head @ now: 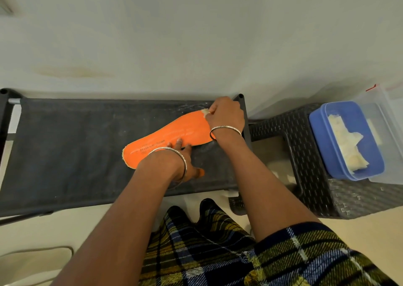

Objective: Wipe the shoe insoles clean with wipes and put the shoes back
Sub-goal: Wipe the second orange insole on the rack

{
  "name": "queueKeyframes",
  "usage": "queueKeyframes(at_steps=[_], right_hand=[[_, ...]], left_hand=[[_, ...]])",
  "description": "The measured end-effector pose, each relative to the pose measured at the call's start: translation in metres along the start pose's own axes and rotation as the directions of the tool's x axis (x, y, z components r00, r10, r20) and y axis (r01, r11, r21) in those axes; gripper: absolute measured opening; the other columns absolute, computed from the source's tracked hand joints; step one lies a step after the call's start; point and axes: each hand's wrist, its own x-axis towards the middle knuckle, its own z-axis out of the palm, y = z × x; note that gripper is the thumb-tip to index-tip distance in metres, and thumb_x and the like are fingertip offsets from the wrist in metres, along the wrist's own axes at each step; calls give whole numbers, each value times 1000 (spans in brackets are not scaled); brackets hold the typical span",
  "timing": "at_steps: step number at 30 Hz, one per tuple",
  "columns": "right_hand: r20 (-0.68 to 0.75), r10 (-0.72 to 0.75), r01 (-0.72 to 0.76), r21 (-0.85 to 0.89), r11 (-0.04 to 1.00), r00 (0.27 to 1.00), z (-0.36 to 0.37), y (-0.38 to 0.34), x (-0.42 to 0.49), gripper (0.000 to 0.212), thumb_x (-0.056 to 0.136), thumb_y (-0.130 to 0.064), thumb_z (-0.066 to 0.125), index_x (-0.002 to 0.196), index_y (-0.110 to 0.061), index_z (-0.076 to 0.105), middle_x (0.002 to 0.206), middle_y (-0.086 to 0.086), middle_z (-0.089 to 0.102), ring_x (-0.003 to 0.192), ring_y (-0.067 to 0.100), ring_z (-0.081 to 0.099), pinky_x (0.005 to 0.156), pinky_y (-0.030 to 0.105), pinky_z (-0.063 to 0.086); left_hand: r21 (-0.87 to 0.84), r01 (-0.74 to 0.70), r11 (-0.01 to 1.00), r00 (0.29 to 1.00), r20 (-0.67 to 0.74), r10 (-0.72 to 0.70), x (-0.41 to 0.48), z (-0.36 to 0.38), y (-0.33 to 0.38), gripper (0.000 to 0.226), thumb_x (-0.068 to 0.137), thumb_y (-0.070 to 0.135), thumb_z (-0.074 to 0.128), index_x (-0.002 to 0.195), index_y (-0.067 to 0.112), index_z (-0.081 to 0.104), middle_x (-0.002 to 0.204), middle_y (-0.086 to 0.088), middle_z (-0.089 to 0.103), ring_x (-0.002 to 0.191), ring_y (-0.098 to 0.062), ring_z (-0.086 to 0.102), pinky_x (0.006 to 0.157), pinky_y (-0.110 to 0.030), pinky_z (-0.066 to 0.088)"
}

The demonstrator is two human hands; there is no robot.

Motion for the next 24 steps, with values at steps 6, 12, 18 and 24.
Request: queueKeyframes(at_steps=[6, 12, 18, 24], right_hand=[[200, -247, 227, 118, 967, 948, 5, -14, -11, 6, 76, -18, 76, 78, -24, 78, 80, -5, 74, 78, 15, 69, 76, 33, 59], [-39, -45, 47, 36, 998, 998, -3, 1, -3, 10, 88, -23, 68, 95, -18, 74, 101, 3, 72, 100, 25, 64, 78, 32, 49], [181, -260, 243, 112, 963, 948, 10, -22, -15, 10, 80, -14, 71, 83, -22, 76, 87, 0, 74, 89, 25, 68, 83, 38, 56], [36, -174, 172, 52, 984, 984, 7, -13, -9, 6, 88, -19, 67, 88, -17, 73, 94, 6, 73, 91, 28, 68, 80, 39, 56]], left_hand=[[7, 11, 1000, 1000, -15, -11, 2, 1, 2, 89, 96, 54, 45, 153, 20, -13, 159, -5, -23, 148, -33, -13, 120, -49, 7], [9, 3, 1000, 1000, -11, -3, -2, 0, 1, 86, 97, 53, 44, 154, 20, -12, 160, -4, -22, 148, -32, -12, 119, -48, 7], [-14, 10, 1000, 1000, -20, -10, -2, 1, 3, 87, 97, 51, 46, 153, 22, -14, 159, -4, -24, 147, -32, -16, 119, -49, 5], [-4, 0, 1000, 1000, -21, 0, 2, 1, -1, 88, 96, 54, 46, 154, 22, -12, 160, -3, -22, 148, -32, -13, 120, -49, 8]])
